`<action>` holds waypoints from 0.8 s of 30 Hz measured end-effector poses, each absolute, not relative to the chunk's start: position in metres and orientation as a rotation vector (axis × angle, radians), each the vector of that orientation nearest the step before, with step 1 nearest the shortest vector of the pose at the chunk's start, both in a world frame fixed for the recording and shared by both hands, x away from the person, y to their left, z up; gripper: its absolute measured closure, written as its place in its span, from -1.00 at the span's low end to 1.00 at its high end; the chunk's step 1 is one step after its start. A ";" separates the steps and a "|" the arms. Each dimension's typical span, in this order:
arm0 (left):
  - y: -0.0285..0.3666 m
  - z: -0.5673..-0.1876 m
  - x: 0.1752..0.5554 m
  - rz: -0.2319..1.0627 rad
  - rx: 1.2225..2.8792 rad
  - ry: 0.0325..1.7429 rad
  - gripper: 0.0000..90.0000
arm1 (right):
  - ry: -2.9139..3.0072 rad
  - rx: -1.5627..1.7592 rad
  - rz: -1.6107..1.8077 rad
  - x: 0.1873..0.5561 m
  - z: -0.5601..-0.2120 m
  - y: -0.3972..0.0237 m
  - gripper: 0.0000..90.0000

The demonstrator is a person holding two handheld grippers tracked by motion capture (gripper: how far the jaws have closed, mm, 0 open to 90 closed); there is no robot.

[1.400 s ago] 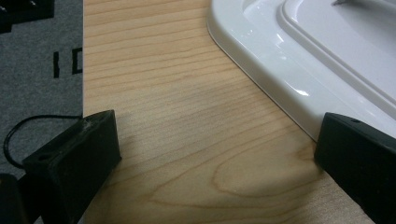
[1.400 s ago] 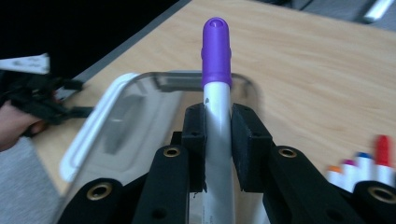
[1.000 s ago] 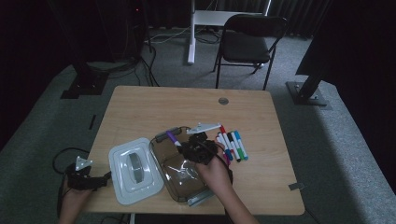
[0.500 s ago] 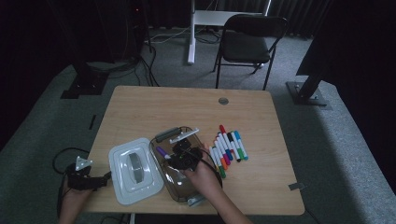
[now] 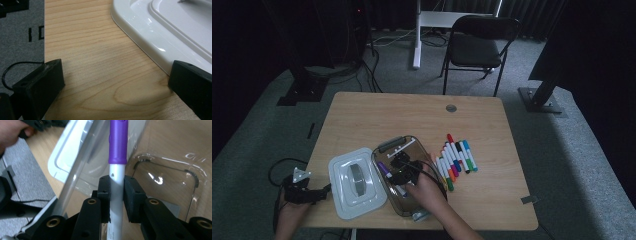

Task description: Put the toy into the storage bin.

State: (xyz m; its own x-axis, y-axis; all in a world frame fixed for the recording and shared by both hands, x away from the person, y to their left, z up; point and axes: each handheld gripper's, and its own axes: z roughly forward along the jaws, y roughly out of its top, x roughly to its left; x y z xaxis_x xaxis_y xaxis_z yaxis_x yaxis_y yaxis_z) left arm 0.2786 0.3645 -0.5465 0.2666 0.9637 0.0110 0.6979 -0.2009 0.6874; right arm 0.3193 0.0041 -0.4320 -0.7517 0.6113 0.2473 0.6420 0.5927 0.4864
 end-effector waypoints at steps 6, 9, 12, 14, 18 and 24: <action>0.365 -0.546 0.279 0.608 1.975 1.495 -0.98 | -2.768 -1.057 -0.743 0.326 -0.443 0.010 0.70; 0.365 -0.546 0.279 0.608 1.974 1.496 -0.98 | -2.762 -1.041 -0.703 0.328 -0.447 0.012 0.70; 0.365 -0.546 0.279 0.608 1.975 1.495 -0.98 | -2.764 -1.023 -0.664 0.329 -0.450 0.015 0.70; 0.365 -0.546 0.279 0.608 1.974 1.495 -0.98 | -2.763 -1.011 -0.643 0.329 -0.451 0.017 0.69; 0.365 -0.546 0.279 0.608 1.974 1.495 -0.98 | -2.777 -0.974 -0.595 0.328 -0.456 0.023 0.69; 0.365 -0.546 0.279 0.608 1.974 1.495 -0.98 | -2.770 -0.974 -0.519 0.331 -0.463 0.026 0.69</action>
State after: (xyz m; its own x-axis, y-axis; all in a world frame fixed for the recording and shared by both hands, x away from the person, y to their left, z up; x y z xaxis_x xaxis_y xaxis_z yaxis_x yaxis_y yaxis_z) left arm 0.2785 0.3646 -0.5465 0.2670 0.9636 0.0107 0.6980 -0.2010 0.6874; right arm 0.3308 0.0261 -0.4630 -0.7753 0.5751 0.2611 0.6306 0.7279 0.2694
